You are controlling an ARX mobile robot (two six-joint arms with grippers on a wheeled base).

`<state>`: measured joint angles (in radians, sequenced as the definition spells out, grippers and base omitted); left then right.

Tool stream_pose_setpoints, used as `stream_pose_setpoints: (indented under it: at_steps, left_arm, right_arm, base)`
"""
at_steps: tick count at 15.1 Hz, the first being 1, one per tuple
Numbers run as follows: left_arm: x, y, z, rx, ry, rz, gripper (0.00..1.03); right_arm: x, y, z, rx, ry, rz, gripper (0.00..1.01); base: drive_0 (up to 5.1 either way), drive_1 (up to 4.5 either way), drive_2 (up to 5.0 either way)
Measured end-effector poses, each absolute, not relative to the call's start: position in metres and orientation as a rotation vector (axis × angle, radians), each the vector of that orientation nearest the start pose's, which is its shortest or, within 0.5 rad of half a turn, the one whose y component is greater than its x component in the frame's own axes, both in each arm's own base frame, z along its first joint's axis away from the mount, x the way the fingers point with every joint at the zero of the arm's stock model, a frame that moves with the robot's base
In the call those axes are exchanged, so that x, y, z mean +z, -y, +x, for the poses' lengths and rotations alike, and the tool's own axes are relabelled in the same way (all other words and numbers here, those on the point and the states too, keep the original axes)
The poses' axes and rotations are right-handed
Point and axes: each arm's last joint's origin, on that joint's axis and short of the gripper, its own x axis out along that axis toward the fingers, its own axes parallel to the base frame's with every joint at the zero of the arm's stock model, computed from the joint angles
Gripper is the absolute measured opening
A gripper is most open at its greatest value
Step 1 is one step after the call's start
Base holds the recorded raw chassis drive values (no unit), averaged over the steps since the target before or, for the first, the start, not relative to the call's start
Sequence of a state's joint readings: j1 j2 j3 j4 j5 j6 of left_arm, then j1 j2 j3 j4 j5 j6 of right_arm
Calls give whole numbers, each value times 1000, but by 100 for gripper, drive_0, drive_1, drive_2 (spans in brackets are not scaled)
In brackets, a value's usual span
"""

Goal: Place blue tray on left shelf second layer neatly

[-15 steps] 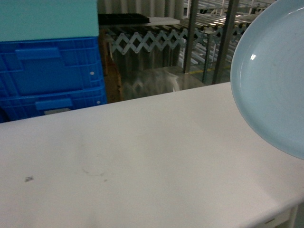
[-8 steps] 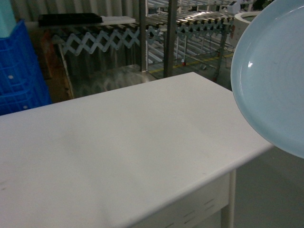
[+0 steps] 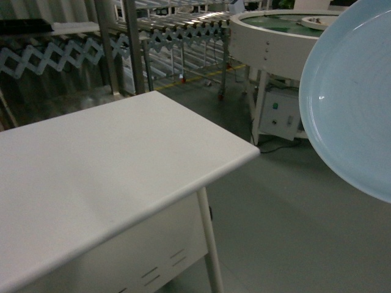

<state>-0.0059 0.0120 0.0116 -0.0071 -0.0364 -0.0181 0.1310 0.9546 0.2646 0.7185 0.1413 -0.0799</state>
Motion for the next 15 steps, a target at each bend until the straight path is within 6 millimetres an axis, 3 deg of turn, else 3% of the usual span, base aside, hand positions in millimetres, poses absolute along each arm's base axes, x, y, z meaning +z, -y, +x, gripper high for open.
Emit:
stream_pose_setpoints:
  at_steps: [13, 15]
  left_arm:
    - [166, 0, 98, 30, -10, -18, 98]
    - [166, -1, 98, 29, -9, -18, 98]
  right_arm:
    - [212, -21, 190, -11, 29, -76, 2]
    - [212, -20, 190, -22, 28, -76, 2]
  base:
    - [347, -396, -396]
    - [-148, -148, -148]
